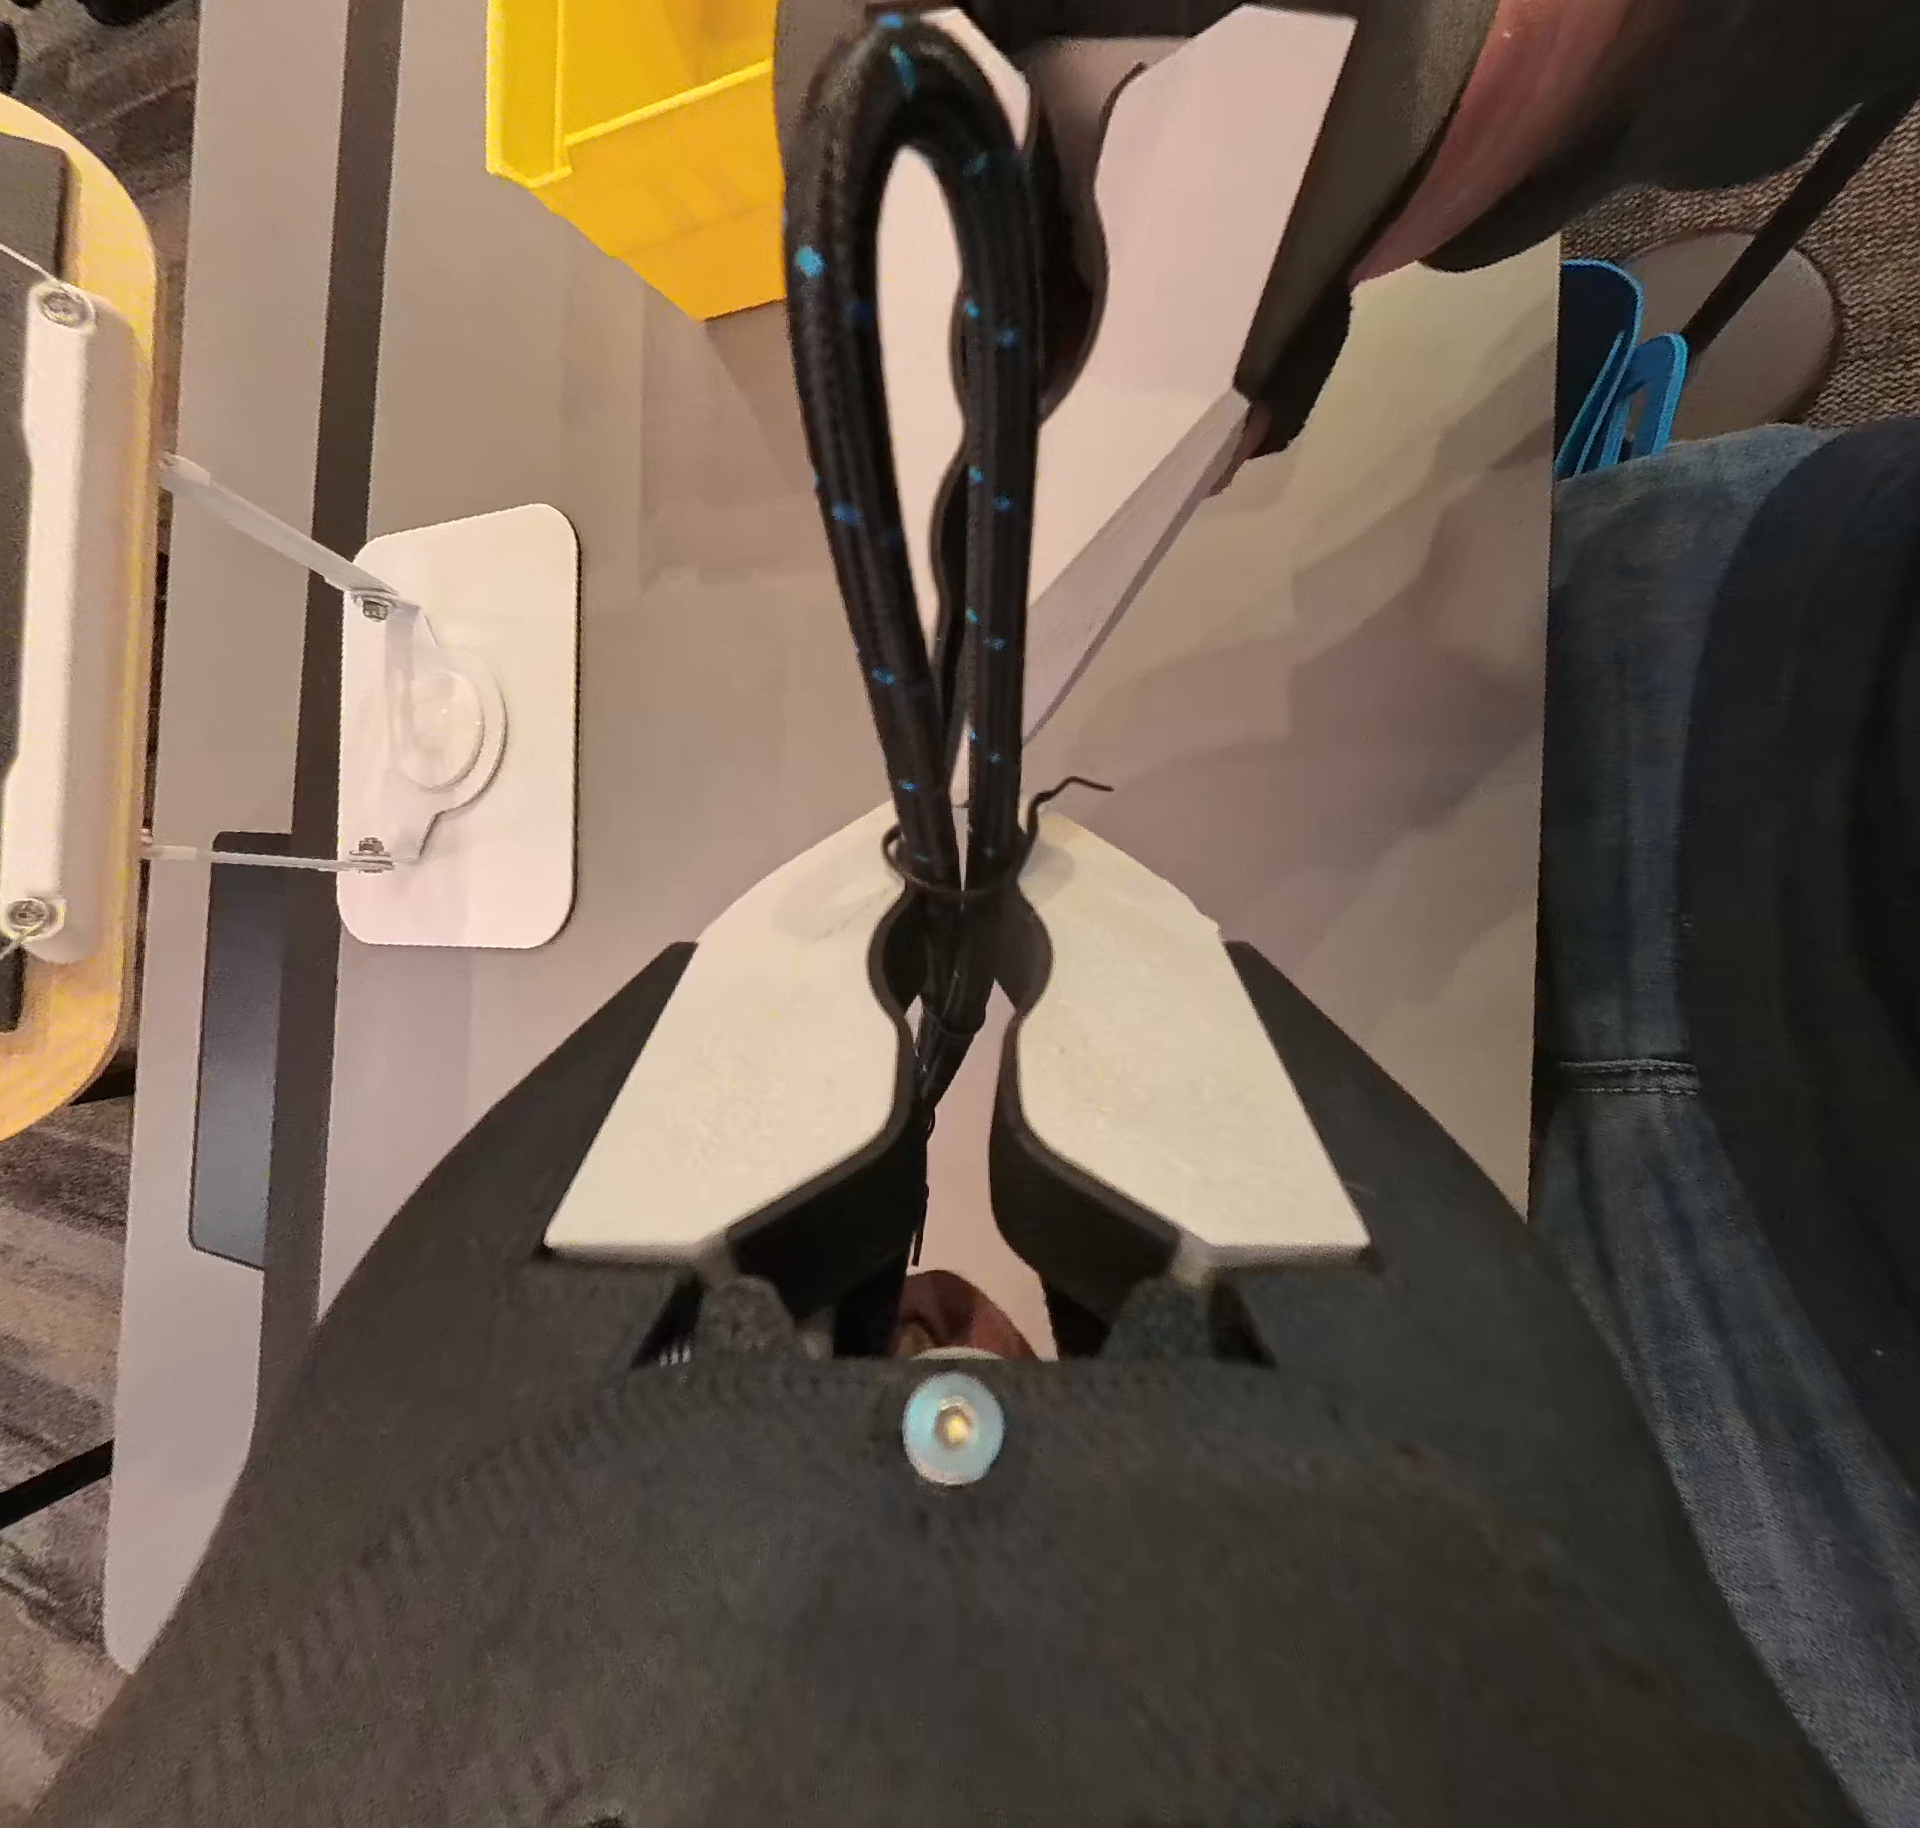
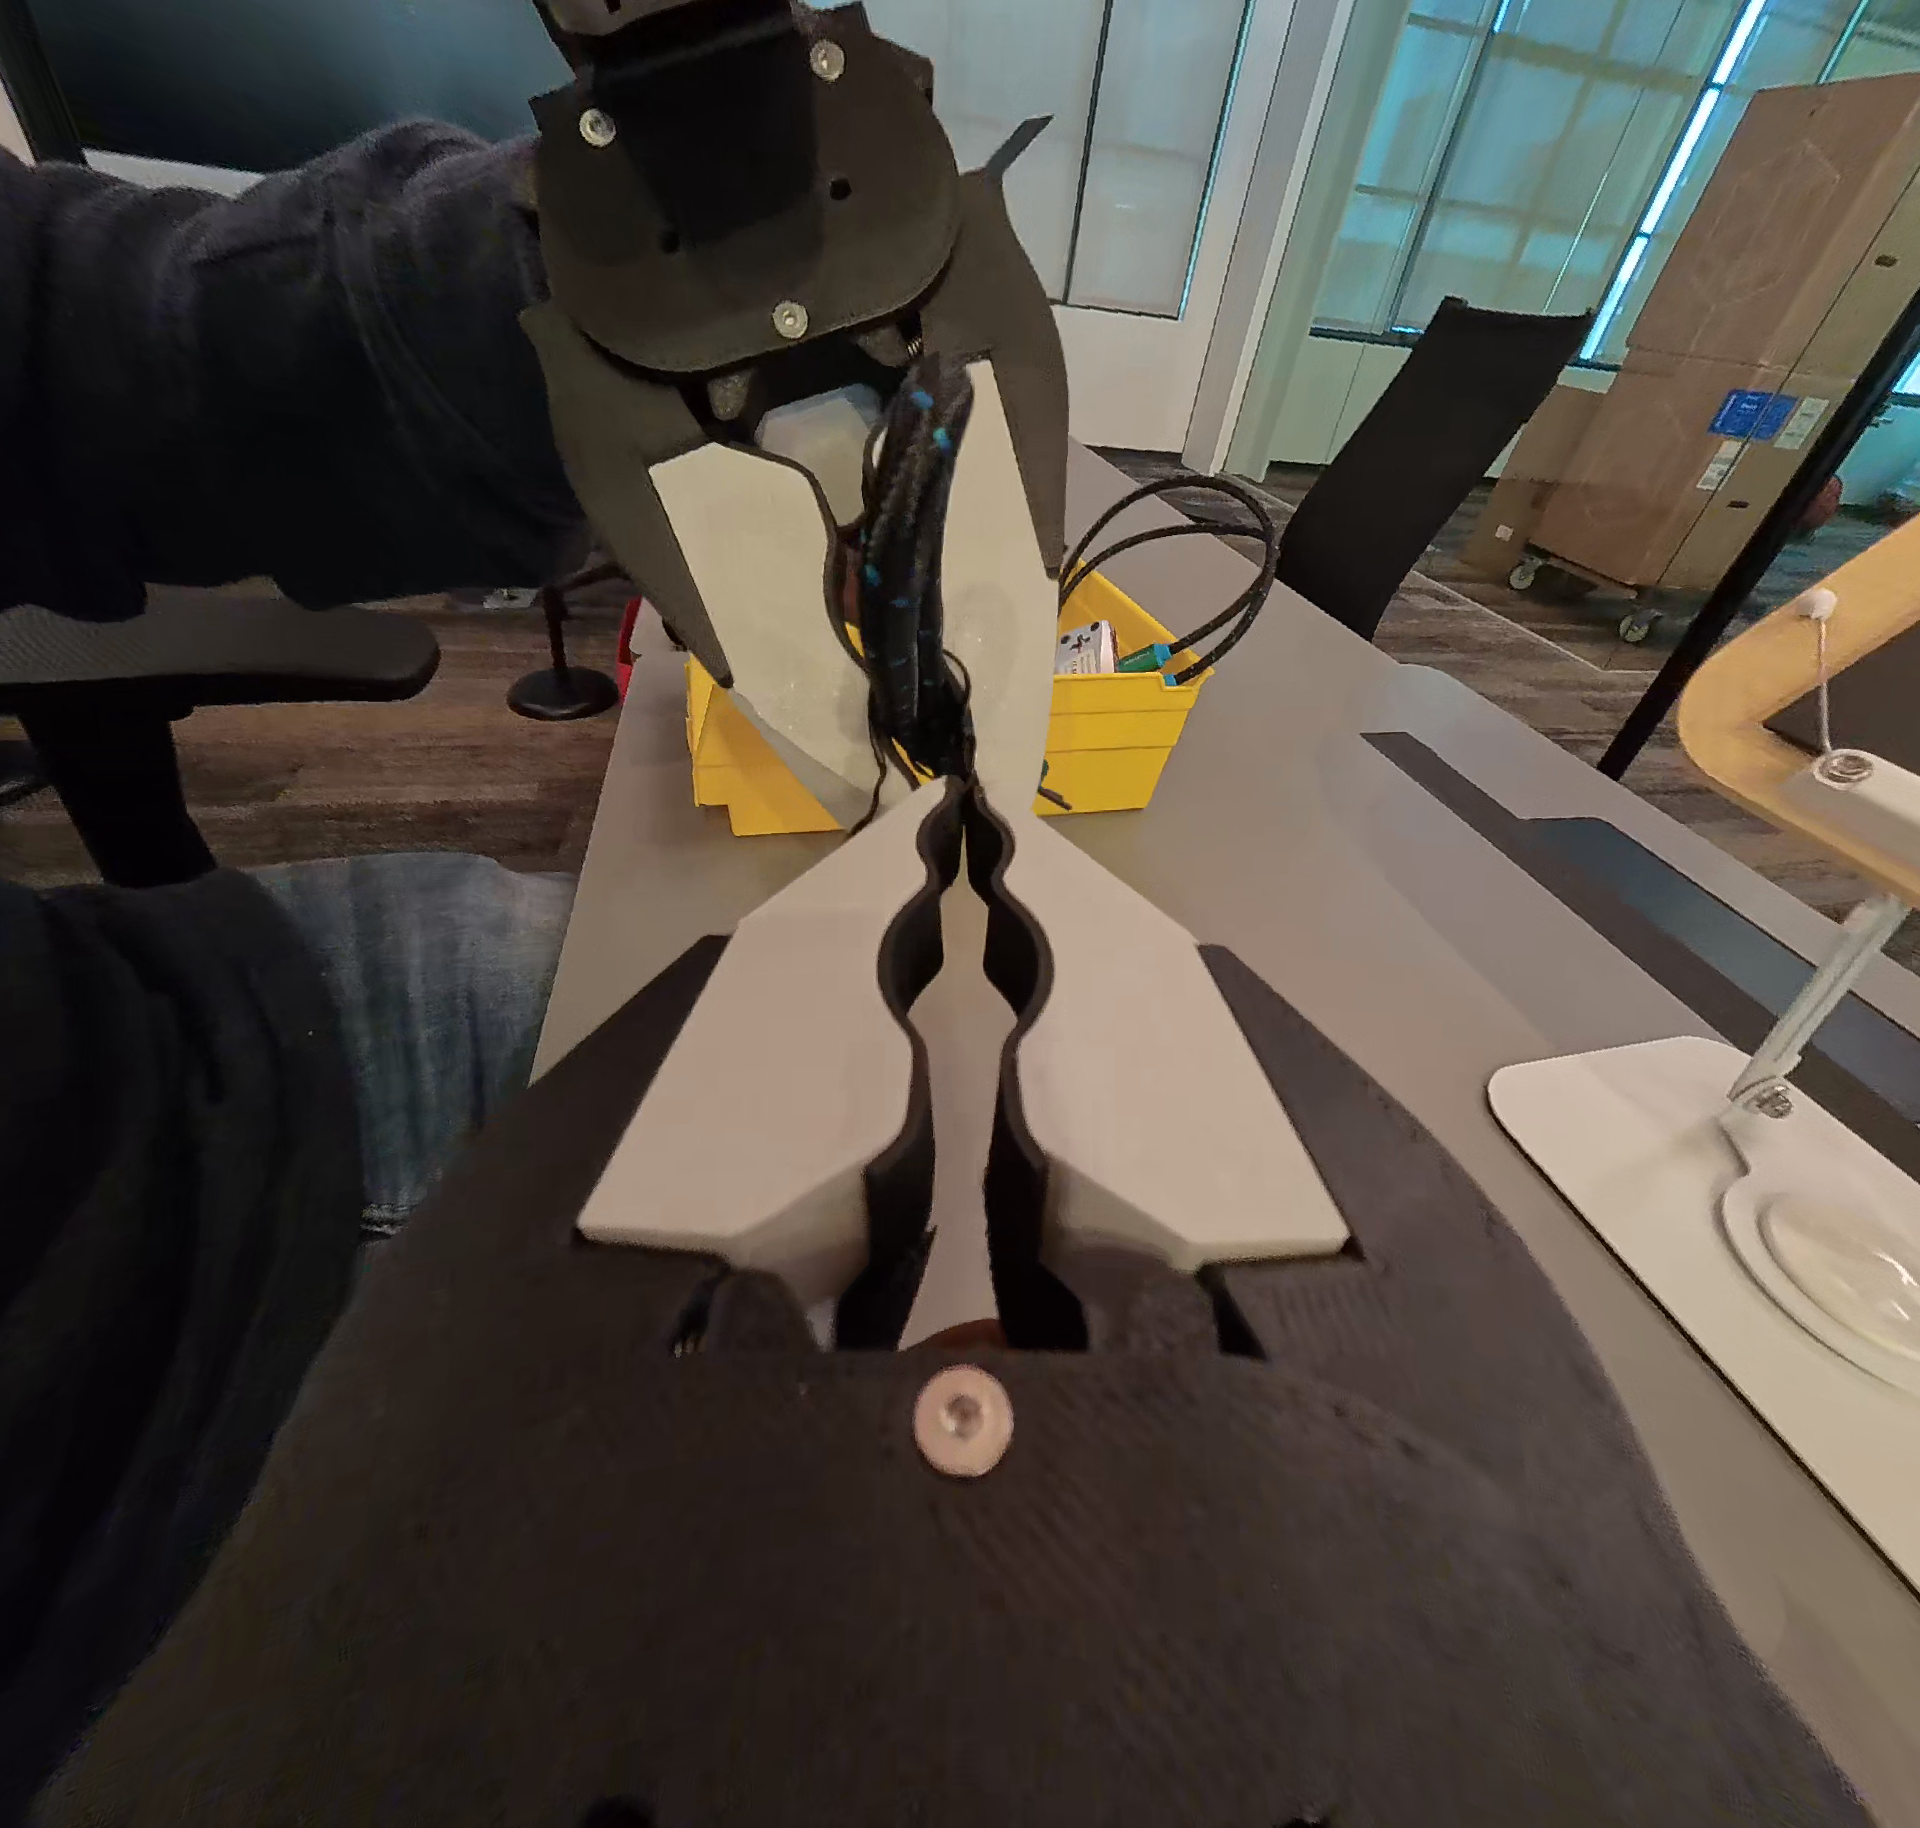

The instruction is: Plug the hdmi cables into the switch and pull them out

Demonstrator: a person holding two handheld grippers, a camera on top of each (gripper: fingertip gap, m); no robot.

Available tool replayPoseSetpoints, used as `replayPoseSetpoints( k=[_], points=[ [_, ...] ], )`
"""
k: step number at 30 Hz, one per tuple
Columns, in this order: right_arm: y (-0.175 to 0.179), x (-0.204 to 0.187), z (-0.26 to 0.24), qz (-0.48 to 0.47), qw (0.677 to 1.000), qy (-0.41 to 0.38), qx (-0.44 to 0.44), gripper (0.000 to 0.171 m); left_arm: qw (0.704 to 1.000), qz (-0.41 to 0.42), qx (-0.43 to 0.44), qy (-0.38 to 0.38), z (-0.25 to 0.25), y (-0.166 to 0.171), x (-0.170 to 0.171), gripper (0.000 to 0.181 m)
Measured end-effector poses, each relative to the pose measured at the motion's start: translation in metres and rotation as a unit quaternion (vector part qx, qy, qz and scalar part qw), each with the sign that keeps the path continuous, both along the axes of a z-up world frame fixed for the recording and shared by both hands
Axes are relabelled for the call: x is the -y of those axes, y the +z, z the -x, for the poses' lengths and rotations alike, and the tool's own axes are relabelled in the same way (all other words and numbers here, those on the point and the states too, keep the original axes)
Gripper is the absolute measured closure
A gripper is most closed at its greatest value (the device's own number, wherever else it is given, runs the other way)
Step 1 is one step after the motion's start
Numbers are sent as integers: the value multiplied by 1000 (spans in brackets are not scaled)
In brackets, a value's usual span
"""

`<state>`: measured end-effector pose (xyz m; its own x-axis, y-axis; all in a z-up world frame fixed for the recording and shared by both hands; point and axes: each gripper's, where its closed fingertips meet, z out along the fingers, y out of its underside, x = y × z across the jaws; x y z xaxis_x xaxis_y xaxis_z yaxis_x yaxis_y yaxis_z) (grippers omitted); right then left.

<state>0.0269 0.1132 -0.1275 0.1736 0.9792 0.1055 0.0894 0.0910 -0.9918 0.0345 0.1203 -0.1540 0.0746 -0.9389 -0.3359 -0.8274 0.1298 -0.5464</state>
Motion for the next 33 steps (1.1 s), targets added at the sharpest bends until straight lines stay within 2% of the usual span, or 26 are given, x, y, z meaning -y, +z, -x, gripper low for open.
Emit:
replayPoseSetpoints(
  k=[13,21,29,30,31,33],
  points=[
    [9,6,-8,10,1000,4,-23,171,999,-35,12,12,-4,13,-4,174],
    [22,16,-10,-11,999,29,-35,121,998,-54,-13,-6,-7,20,0,174],
    [26,15,-10,-34,999,8,-25,136,999,-43,-14,-10,-14,22,3,174],
    [26,16,-12,-40,999,2,-23,139,999,-44,-12,-6,-14,24,2,174],
    [26,17,-13,-40,999,5,-23,153,999,-47,-10,-3,-14,26,1,174],
    [27,17,-14,-31,999,4,-30,159,999,-44,-4,-5,-16,28,1,174]
  ],
)
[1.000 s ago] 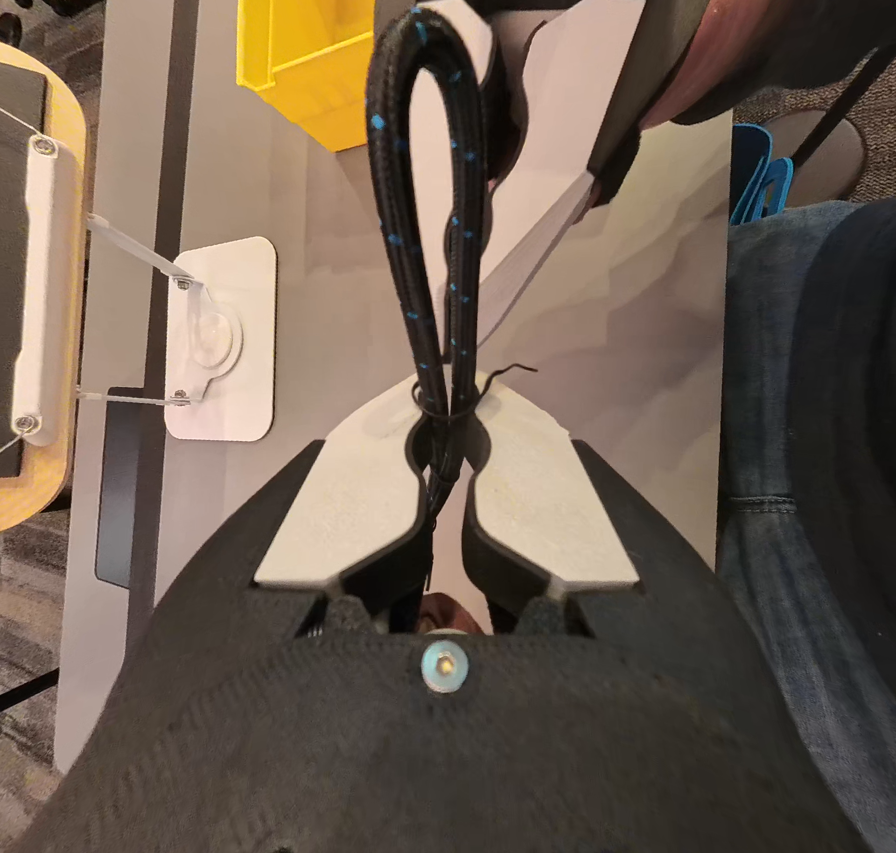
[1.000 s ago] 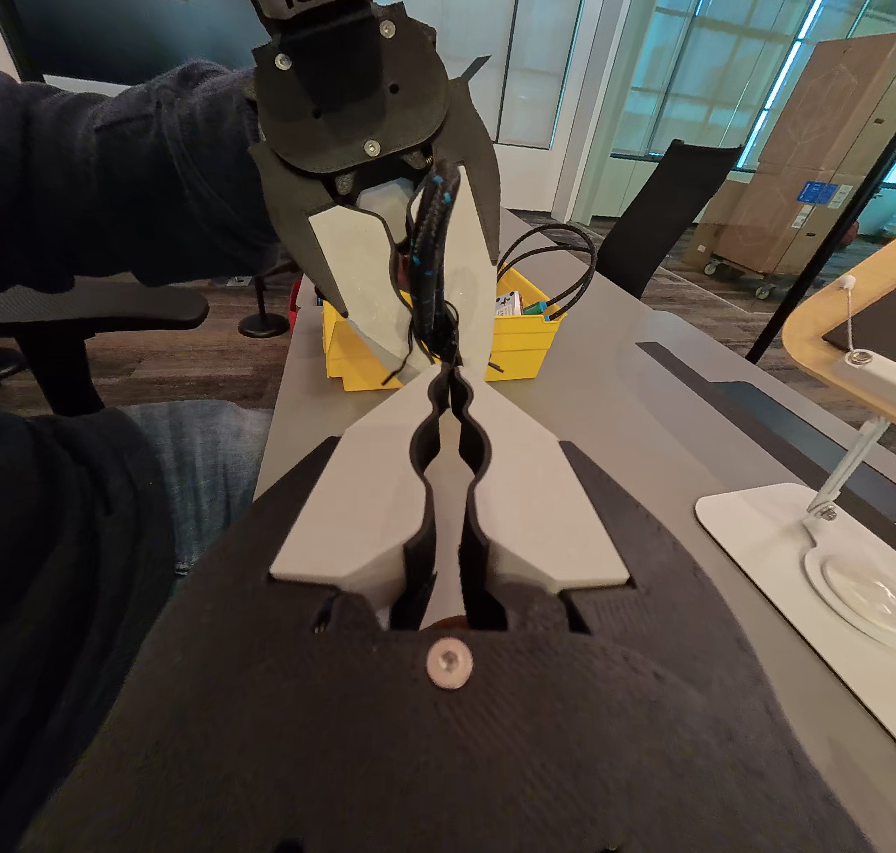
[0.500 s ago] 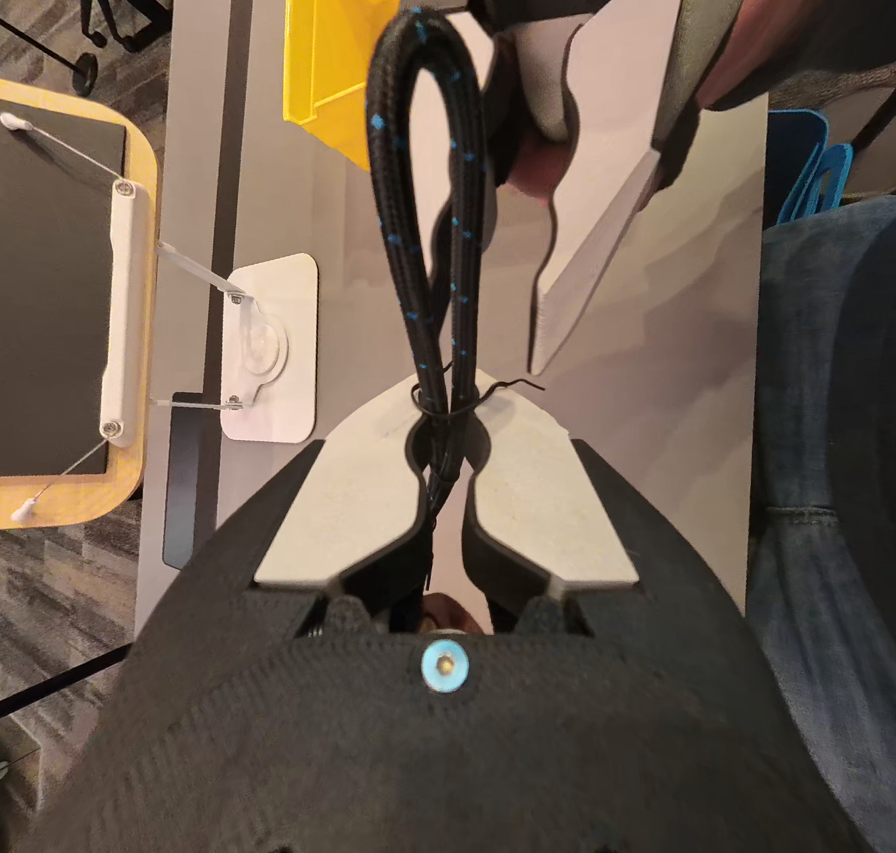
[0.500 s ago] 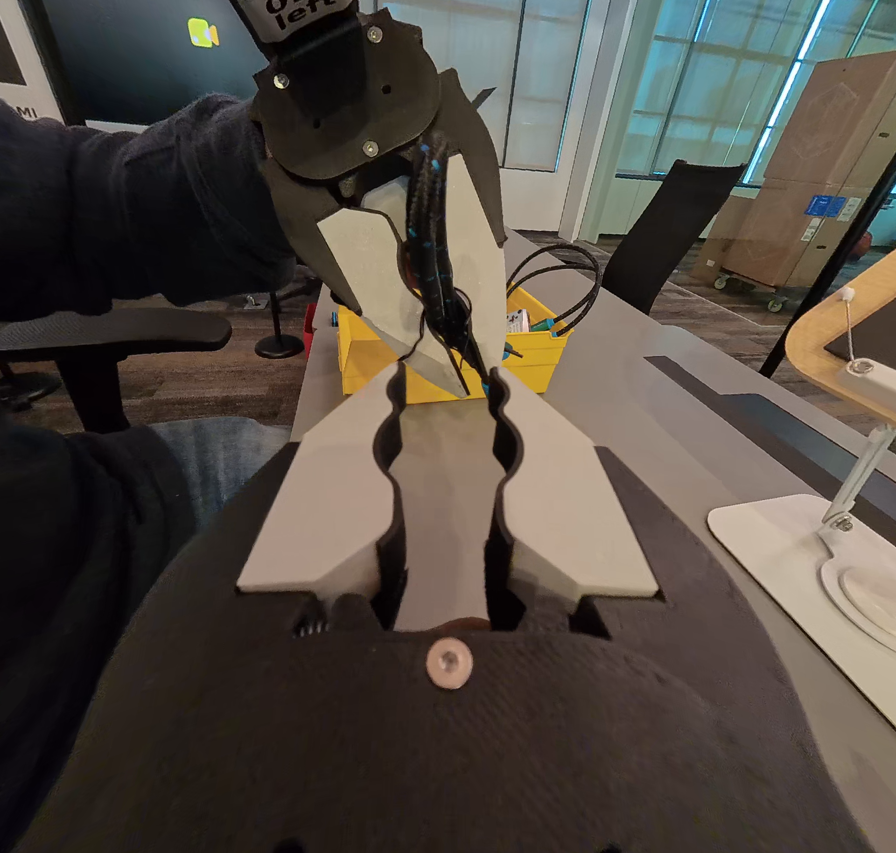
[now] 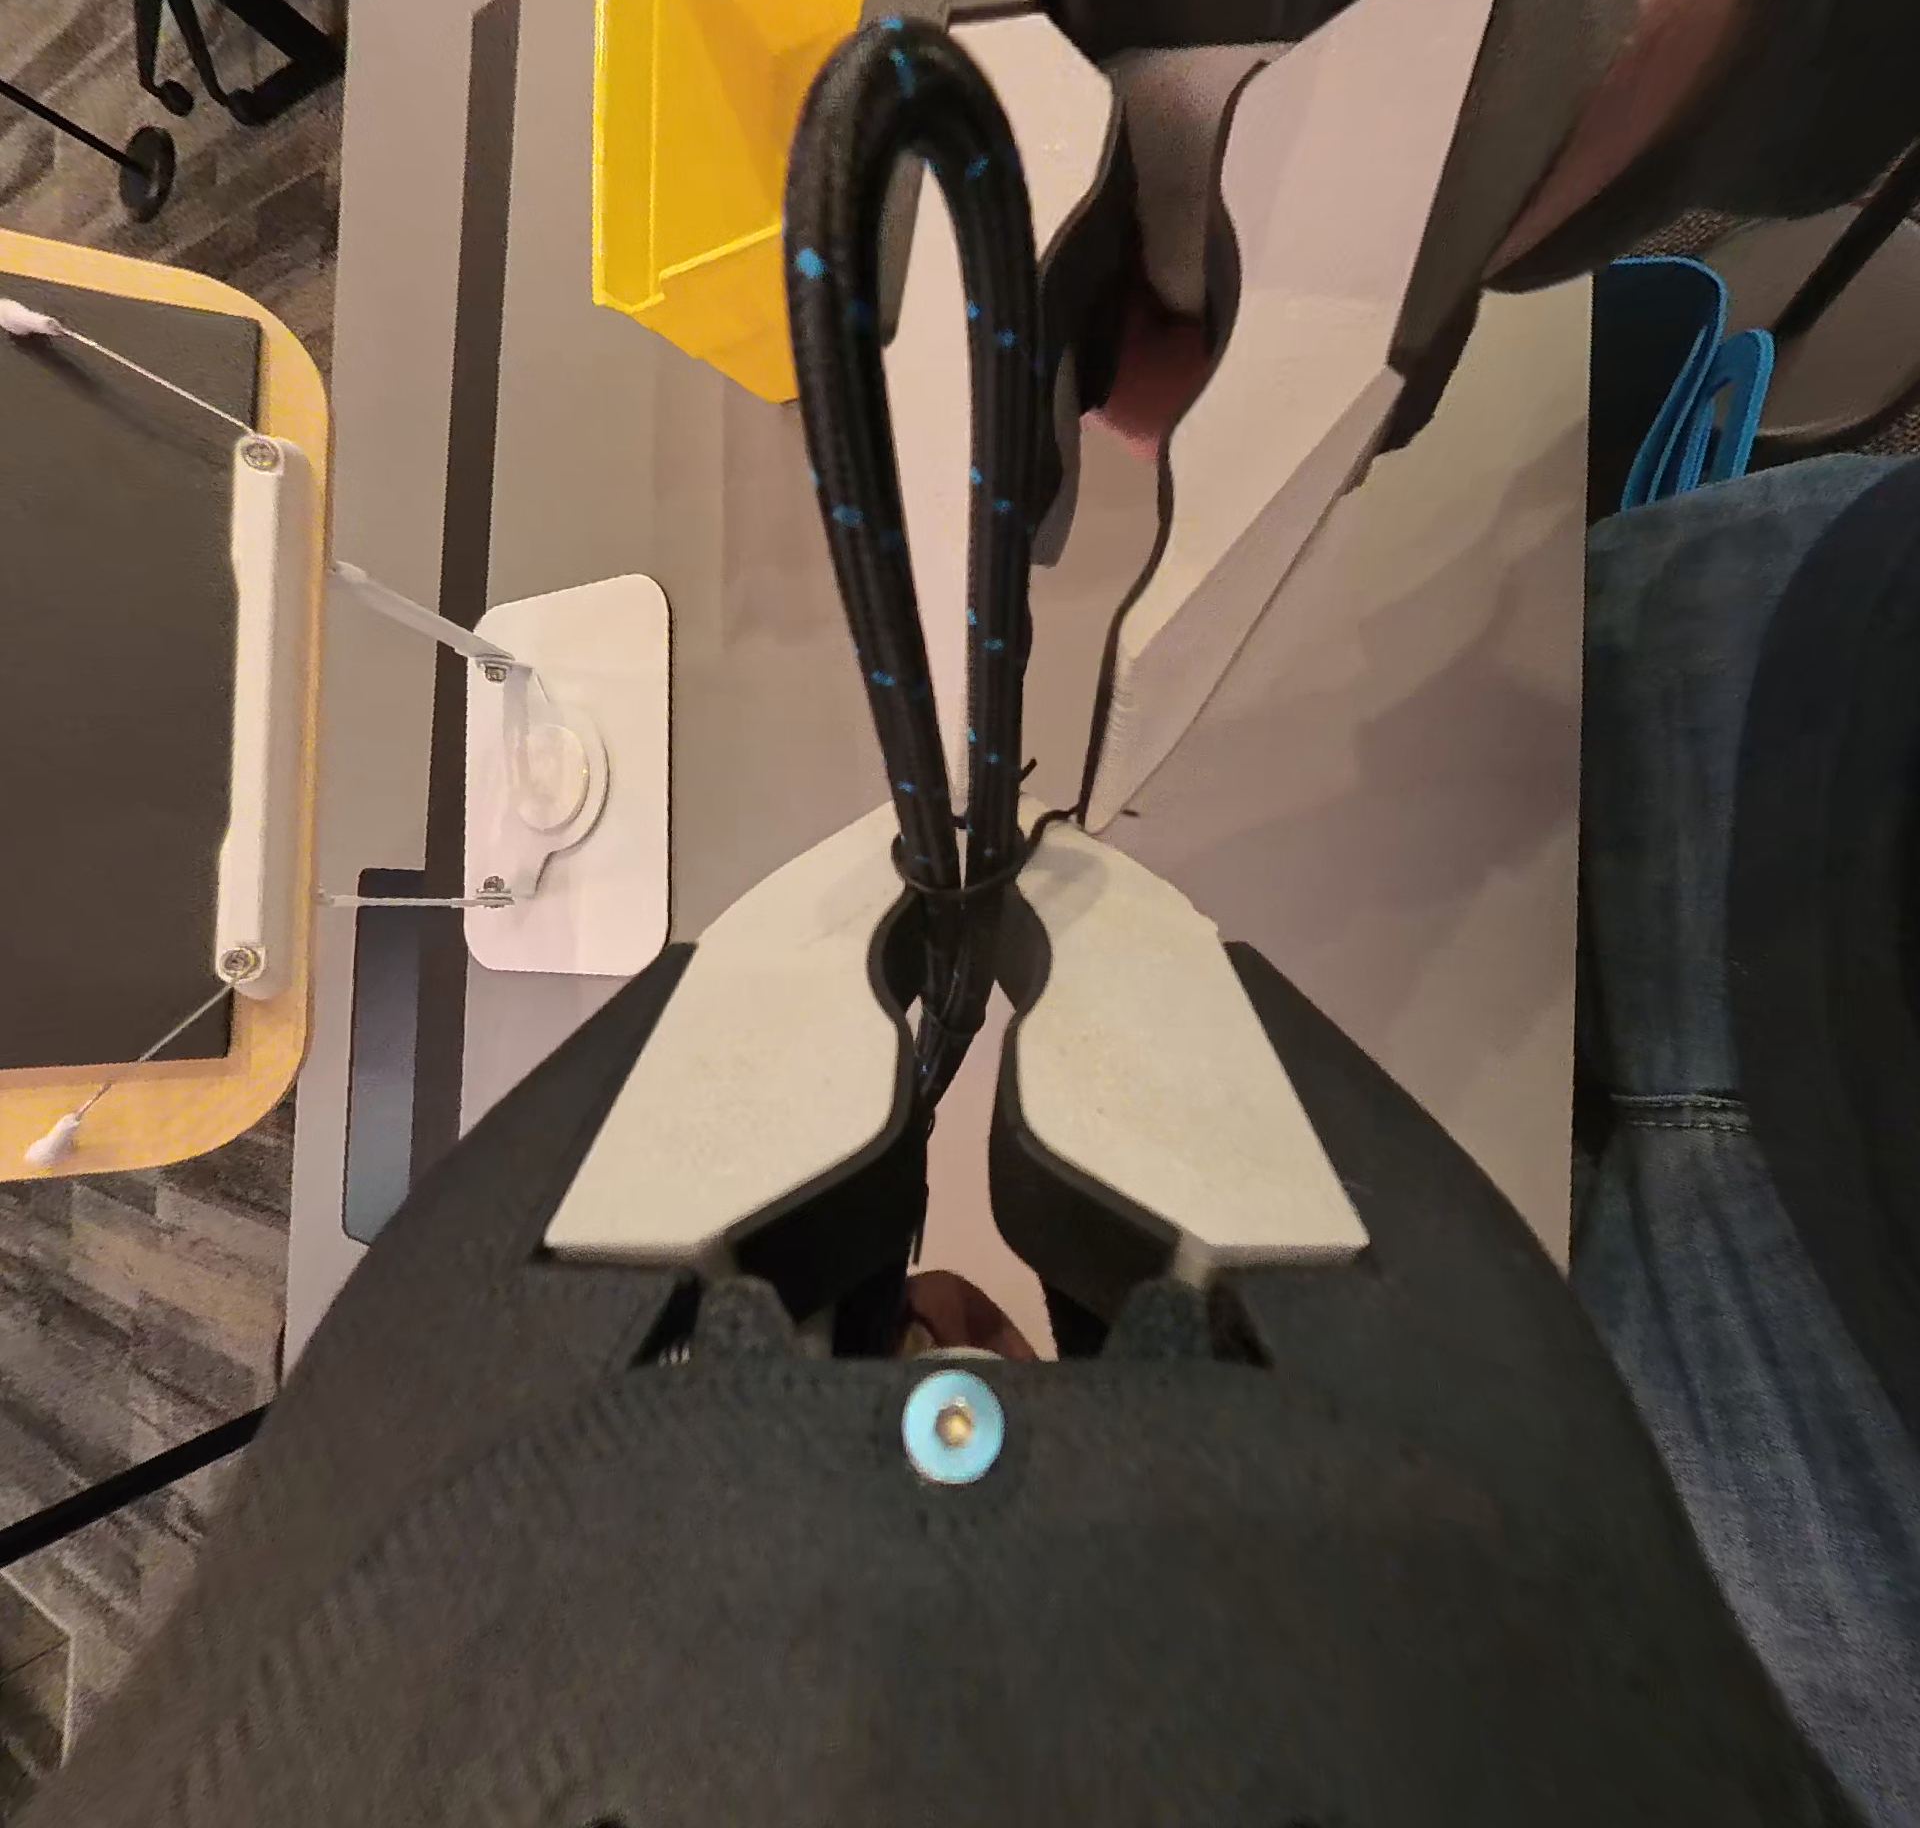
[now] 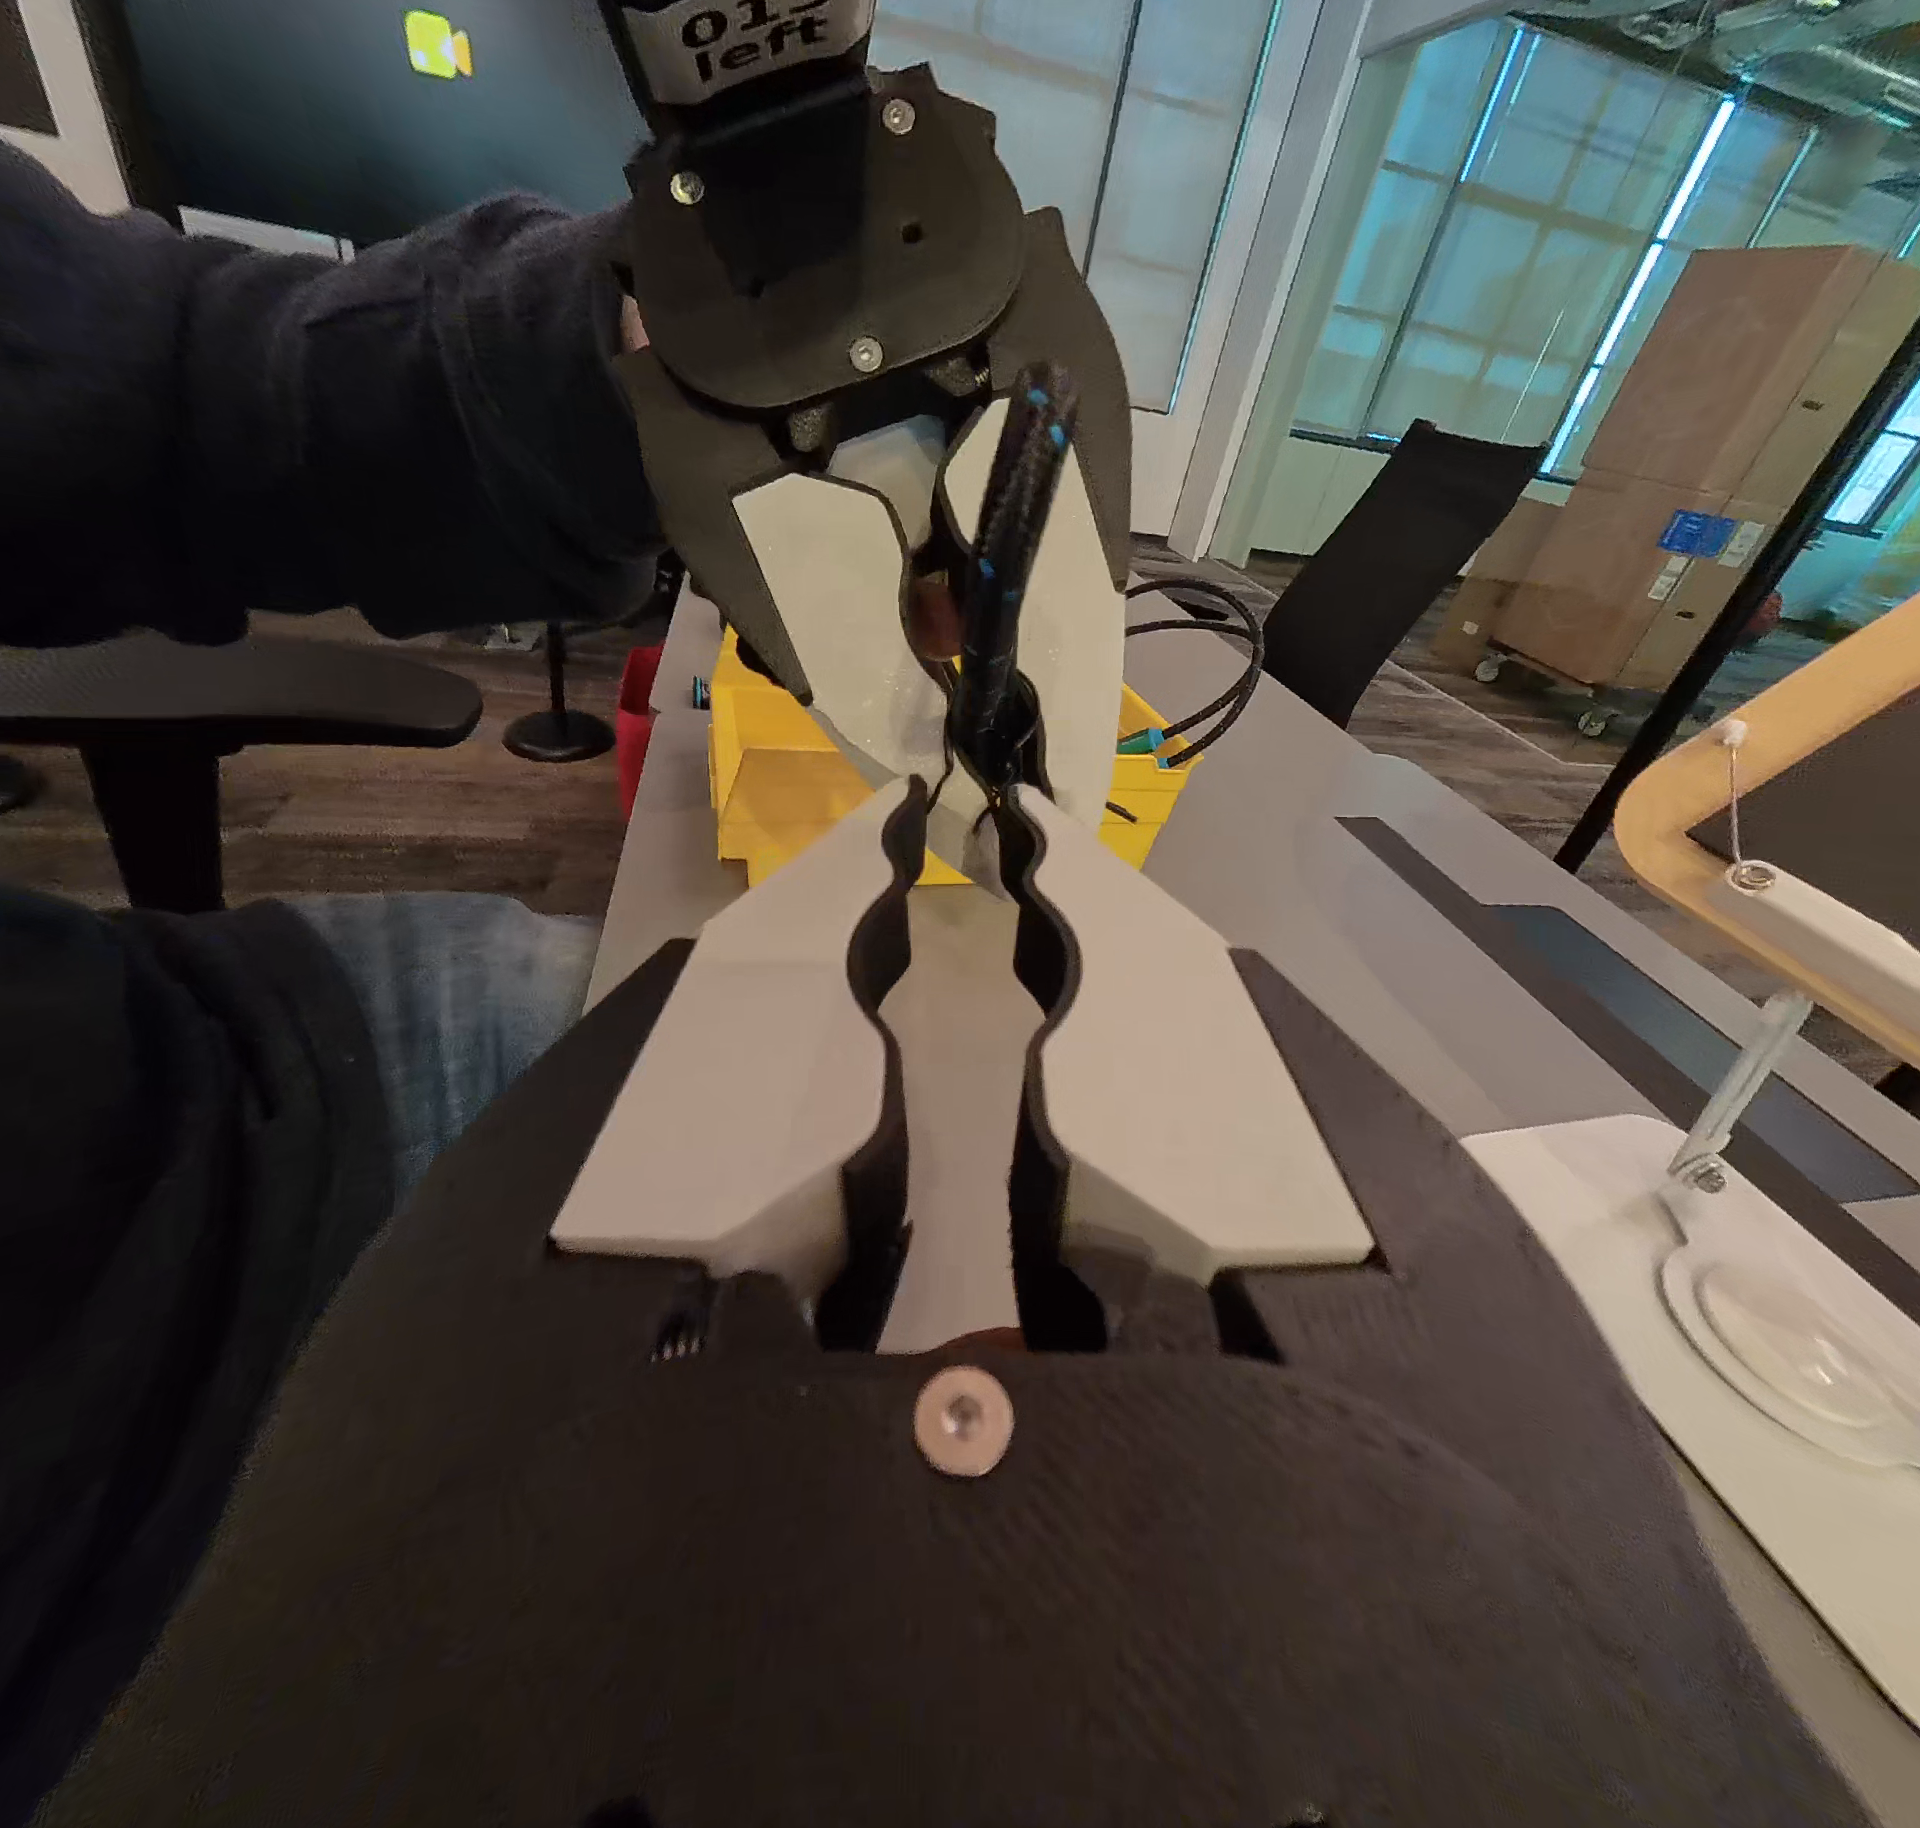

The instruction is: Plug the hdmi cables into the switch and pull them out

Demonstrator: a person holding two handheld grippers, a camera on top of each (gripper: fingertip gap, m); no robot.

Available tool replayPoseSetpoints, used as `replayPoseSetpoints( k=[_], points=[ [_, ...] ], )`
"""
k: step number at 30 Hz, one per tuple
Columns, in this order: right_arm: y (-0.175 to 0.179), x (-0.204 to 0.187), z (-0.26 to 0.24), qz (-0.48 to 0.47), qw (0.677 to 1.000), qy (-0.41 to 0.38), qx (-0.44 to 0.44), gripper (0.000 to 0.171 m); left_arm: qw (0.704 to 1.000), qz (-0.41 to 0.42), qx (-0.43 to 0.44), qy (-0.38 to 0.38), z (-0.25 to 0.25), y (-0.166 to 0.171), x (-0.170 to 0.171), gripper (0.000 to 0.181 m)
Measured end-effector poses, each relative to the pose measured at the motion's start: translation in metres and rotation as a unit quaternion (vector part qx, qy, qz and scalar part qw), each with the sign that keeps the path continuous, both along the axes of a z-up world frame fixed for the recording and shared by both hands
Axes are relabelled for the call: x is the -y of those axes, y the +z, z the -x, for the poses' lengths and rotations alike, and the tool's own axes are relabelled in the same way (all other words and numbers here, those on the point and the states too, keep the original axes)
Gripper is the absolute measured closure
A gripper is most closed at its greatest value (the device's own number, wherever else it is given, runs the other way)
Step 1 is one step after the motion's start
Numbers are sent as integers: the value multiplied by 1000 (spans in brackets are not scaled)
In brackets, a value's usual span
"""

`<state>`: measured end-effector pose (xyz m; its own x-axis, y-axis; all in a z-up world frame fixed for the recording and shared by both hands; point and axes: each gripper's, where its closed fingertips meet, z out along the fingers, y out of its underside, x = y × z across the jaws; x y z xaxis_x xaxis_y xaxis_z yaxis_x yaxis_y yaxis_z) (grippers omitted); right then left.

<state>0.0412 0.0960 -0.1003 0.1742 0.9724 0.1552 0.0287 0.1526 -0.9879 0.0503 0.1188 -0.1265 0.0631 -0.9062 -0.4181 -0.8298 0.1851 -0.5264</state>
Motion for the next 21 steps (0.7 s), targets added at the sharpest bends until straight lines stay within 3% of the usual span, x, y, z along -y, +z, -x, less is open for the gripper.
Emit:
replayPoseSetpoints(
  k=[21],
  points=[
    [1,-1,-5,32,999,-25,-4,171,999,-36,-17,-7,-3,2,1,174]
  ],
)
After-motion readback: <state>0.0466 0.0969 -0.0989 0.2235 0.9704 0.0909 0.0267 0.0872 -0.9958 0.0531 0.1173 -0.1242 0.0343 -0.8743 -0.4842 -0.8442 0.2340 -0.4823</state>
